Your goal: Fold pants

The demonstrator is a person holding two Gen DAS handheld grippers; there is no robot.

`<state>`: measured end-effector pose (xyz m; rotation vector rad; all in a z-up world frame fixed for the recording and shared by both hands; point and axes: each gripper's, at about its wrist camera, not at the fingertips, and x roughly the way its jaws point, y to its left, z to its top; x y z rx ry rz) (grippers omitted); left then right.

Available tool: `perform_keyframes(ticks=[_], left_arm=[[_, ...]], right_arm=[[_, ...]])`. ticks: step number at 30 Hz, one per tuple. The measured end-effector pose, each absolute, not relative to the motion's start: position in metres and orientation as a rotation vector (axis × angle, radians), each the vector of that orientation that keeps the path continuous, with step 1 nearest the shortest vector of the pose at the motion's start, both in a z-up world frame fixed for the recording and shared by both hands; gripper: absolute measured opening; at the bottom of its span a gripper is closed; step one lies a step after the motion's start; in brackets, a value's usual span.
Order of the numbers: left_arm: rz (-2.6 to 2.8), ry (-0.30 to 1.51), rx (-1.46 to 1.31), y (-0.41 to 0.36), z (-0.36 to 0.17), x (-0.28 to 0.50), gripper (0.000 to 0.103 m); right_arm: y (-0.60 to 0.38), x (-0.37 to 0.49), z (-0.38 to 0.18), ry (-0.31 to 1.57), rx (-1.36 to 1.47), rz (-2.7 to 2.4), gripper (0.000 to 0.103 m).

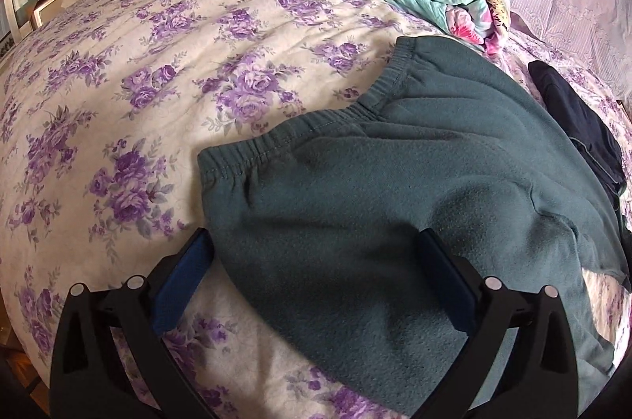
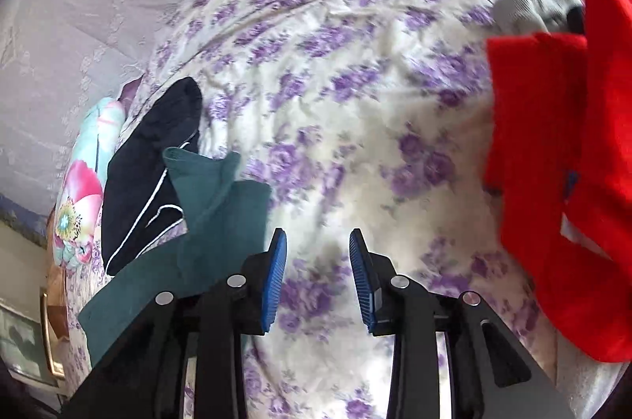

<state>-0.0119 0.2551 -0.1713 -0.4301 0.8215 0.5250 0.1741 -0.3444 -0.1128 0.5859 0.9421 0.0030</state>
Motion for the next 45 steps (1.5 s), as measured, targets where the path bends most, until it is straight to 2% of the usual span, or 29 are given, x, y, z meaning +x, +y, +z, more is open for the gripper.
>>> perform_keyframes(ticks=[5, 12, 13, 14, 15, 20, 22, 23, 24, 26, 27, 28, 30, 31, 33, 35, 36, 38, 39, 41, 42, 43, 45], left_arm=[[0.53, 0.823, -0.43, 0.257, -0.171, -0.01, 0.099], [0.527, 0.818, -0.434, 0.257, -0.171, -0.011, 0.099], [0.527, 0.817, -0.436, 0.257, -0.171, -0.011, 0.099], [0.527, 0.816, -0.438, 0.257, -0.171, -0.012, 0.099], [0.526, 0.816, -0.438, 0.257, -0.171, -0.011, 0.099], [0.527, 0.816, -0.438, 0.257, -0.171, -0.012, 0.099], [0.526, 0.814, -0.441, 0.257, -0.171, -0.013, 0.099], [0.527, 0.814, -0.44, 0.257, -0.171, -0.013, 0.099], [0.528, 0.816, -0.44, 0.257, -0.171, -0.013, 0.099], [0.528, 0.826, -0.438, 0.257, -0.171, -0.012, 0.099], [0.525, 0.834, -0.441, 0.258, -0.17, -0.011, 0.099], [0.519, 0.841, -0.444, 0.259, -0.17, -0.011, 0.099], [0.509, 0.853, -0.45, 0.26, -0.169, -0.01, 0.099], [0.503, 0.857, -0.45, 0.261, -0.169, -0.01, 0.099], [0.5, 0.857, -0.449, 0.261, -0.169, -0.011, 0.099], [0.504, 0.852, -0.445, 0.26, -0.17, -0.011, 0.099], [0.505, 0.851, -0.443, 0.26, -0.17, -0.011, 0.099], [0.493, 0.869, -0.454, 0.261, -0.169, -0.01, 0.099], [0.478, 0.891, -0.464, 0.263, -0.166, -0.01, 0.098], [0.421, 0.95, -0.514, 0.27, -0.16, -0.012, 0.098], [0.399, 0.959, -0.55, 0.274, -0.158, -0.015, 0.098], [0.375, 0.956, -0.599, 0.278, -0.155, -0.021, 0.098], [0.328, 0.933, -0.711, 0.287, -0.152, -0.033, 0.098]], right_arm=[[-0.313, 0.184, -0.091, 0.875, 0.532, 0.104, 0.034], [-0.256, 0.257, -0.126, 1.081, 0.571, 0.174, 0.035], [-0.252, 0.262, -0.132, 1.105, 0.569, 0.171, 0.033], [-0.252, 0.26, -0.13, 1.088, 0.567, 0.166, 0.026], [-0.253, 0.253, -0.124, 1.047, 0.562, 0.174, 0.004], [-0.311, 0.186, -0.079, 0.884, 0.401, -0.001, 0.004], [-0.36, 0.152, -0.086, 0.926, 0.358, -0.175, 0.005], [-0.382, 0.142, -0.099, 0.987, 0.378, -0.218, 0.008], [-0.398, 0.133, -0.113, 1.057, 0.411, -0.236, 0.006], [-0.408, 0.117, -0.118, 1.075, 0.48, -0.184, 0.013], [-0.404, 0.111, -0.11, 1.039, 0.464, -0.179, 0.023], [-0.396, 0.105, -0.098, 0.981, 0.417, -0.19, 0.037], [-0.38, 0.096, -0.073, 0.85, 0.321, -0.232, 0.047], [-0.372, 0.097, -0.065, 0.813, 0.301, -0.22, 0.047], [-0.359, 0.111, -0.069, 0.858, 0.286, -0.135, 0.056], [-0.339, 0.136, -0.1, 1.022, 0.257, -0.061, 0.065], [-0.335, 0.148, -0.129, 1.149, 0.246, -0.049, 0.067], [-0.327, 0.148, -0.13, 1.067, 0.194, -0.104, 0.065], [-0.325, 0.149, -0.127, 1.077, 0.203, -0.109, 0.065], [-0.321, 0.14, -0.106, 0.972, 0.286, -0.025, 0.065], [-0.317, 0.134, -0.096, 0.927, 0.263, -0.007, 0.067], [-0.308, 0.131, -0.091, 0.908, 0.209, -0.005, 0.074], [-0.29, 0.133, -0.1, 0.955, 0.131, 0.026, 0.081]])
